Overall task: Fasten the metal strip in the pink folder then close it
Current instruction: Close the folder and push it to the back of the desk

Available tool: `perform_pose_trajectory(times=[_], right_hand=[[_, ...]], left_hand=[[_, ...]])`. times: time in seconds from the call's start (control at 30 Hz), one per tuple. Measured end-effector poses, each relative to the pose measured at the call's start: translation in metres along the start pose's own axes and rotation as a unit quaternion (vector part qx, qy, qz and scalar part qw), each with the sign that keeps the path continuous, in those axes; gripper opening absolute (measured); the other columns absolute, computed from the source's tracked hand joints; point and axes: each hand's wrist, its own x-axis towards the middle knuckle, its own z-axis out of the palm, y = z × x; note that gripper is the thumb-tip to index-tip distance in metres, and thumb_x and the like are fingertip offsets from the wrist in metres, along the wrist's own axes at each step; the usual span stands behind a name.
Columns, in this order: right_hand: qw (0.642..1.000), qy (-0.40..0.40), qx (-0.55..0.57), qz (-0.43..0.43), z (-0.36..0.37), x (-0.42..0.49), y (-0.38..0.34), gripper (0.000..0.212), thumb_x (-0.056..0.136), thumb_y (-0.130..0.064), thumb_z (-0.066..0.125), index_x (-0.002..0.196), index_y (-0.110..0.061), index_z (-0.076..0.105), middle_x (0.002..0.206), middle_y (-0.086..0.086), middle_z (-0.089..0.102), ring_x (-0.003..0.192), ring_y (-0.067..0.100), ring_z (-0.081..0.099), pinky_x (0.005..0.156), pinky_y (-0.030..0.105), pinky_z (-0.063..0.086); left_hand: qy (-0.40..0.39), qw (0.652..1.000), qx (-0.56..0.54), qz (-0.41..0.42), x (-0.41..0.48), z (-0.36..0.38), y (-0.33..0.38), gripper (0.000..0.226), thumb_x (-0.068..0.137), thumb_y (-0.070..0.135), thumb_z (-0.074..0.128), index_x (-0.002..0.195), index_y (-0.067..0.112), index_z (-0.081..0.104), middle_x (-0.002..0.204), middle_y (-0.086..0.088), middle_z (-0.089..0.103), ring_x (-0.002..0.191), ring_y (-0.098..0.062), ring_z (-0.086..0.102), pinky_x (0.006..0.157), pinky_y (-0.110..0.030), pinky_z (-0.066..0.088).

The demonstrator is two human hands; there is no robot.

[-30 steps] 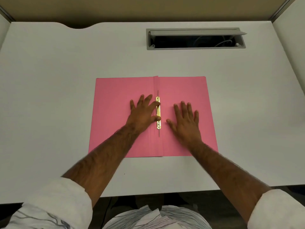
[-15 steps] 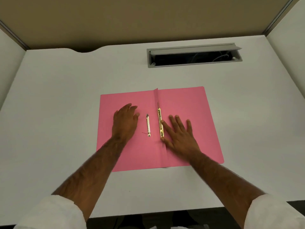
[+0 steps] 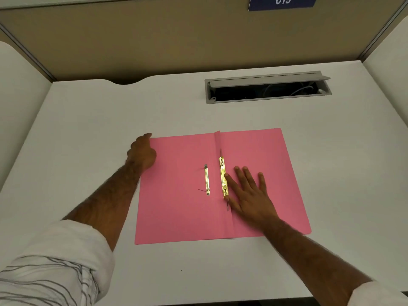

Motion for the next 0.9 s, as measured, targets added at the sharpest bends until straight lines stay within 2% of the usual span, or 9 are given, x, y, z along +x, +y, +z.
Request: perform_pose_trajectory(times=[0.2,0.3,0.37,0.43,0.53,0.63,0.73,0.8,0.9], right_hand=[[1.000,0.003,0.008,-0.003,-0.001,-0.001,0.000,0.069,0.097,-0.067,0.005,0.157,-0.035,-0.004,0.168,0.005,-0.004,0.154,0.029,-0.006,0.120,0.064,0.003],[1.000,0.006,0.016,-0.002,-0.001,-0.001,0.001,0.069,0.097,-0.068,0.006,0.157,-0.036,-0.006,0.168,0.004,-0.006,0.154,0.028,-0.007,0.120,0.063,0.001],[1.000,0.008,0.016,-0.002,0.001,-0.002,0.003,0.069,0.097,-0.069,0.006,0.156,-0.038,-0.010,0.168,0.003,-0.009,0.154,0.026,-0.010,0.120,0.062,-0.001],[1.000,0.010,0.022,-0.002,0.003,-0.002,0.004,0.068,0.097,-0.070,0.007,0.155,-0.040,-0.010,0.168,0.001,-0.009,0.154,0.024,-0.011,0.121,0.061,-0.002],[0.999,0.018,0.035,-0.004,0.005,-0.001,0.006,0.067,0.097,-0.070,0.007,0.156,-0.041,-0.007,0.168,-0.002,-0.007,0.154,0.021,-0.010,0.121,0.058,-0.005],[0.998,0.019,0.052,-0.002,0.006,-0.002,0.007,0.067,0.097,-0.069,0.006,0.156,-0.041,-0.008,0.167,-0.006,-0.009,0.154,0.017,-0.011,0.121,0.053,-0.011],[0.991,0.036,0.126,0.019,-0.001,0.000,0.007,0.065,0.098,-0.065,0.007,0.156,-0.039,-0.004,0.166,-0.011,-0.008,0.153,0.010,-0.008,0.123,0.046,-0.011],[0.956,0.078,0.278,0.057,-0.015,-0.002,0.003,0.061,0.100,-0.057,0.019,0.157,-0.037,0.009,0.165,-0.014,0.004,0.152,0.003,0.000,0.125,0.041,-0.002],[0.841,0.130,0.513,0.111,-0.048,-0.007,-0.005,0.055,0.099,-0.053,0.032,0.152,-0.038,0.032,0.159,-0.021,0.029,0.145,-0.008,0.023,0.121,0.030,0.019]], left_hand=[[0.051,0.980,-0.183,-0.054,0.011,-0.011,0.012,0.053,0.093,0.006,0.053,0.146,0.011,0.048,0.145,-0.020,0.050,0.133,-0.036,0.050,0.113,-0.043,0.041],[0.058,0.932,-0.343,-0.097,0.015,-0.026,0.016,0.037,0.098,0.017,0.055,0.134,0.006,0.057,0.138,-0.019,0.059,0.121,-0.036,0.060,0.106,-0.045,0.048],[0.028,0.891,-0.439,-0.109,0.013,-0.036,0.016,0.030,0.103,0.031,0.052,0.121,0.008,0.057,0.124,-0.017,0.063,0.096,-0.029,0.066,0.091,-0.041,0.051],[-0.006,0.862,-0.491,-0.123,0.008,-0.048,0.013,0.042,0.104,0.046,0.044,0.127,0.012,0.053,0.118,-0.012,0.062,0.092,-0.025,0.065,0.084,-0.037,0.050],[-0.075,0.822,-0.545,-0.146,-0.007,-0.064,0.005,0.068,0.102,0.060,0.035,0.146,0.009,0.043,0.132,-0.013,0.059,0.116,-0.031,0.060,0.101,-0.047,0.047],[-0.168,0.793,-0.568,-0.140,-0.042,-0.070,-0.005,0.081,0.097,0.071,0.029,0.143,0.007,0.049,0.135,-0.015,0.064,0.115,-0.030,0.066,0.096,-0.046,0.051],[-0.205,0.753,-0.615,-0.111,-0.080,-0.072,-0.010,0.088,0.092,0.077,0.027,0.140,0.009,0.056,0.135,-0.015,0.067,0.112,-0.026,0.071,0.091,-0.041,0.054],[-0.204,0.730,-0.645,-0.098,-0.098,-0.077,-0.002,0.089,0.092,0.078,0.027,0.141,0.010,0.055,0.137,-0.013,0.066,0.122,-0.027,0.067,0.094,-0.041,0.054],[-0.195,0.708,-0.675,-0.070,-0.120,-0.088,0.025,0.088,0.092,0.079,0.025,0.141,0.012,0.056,0.137,-0.012,0.066,0.124,-0.028,0.065,0.091,-0.041,0.060]])
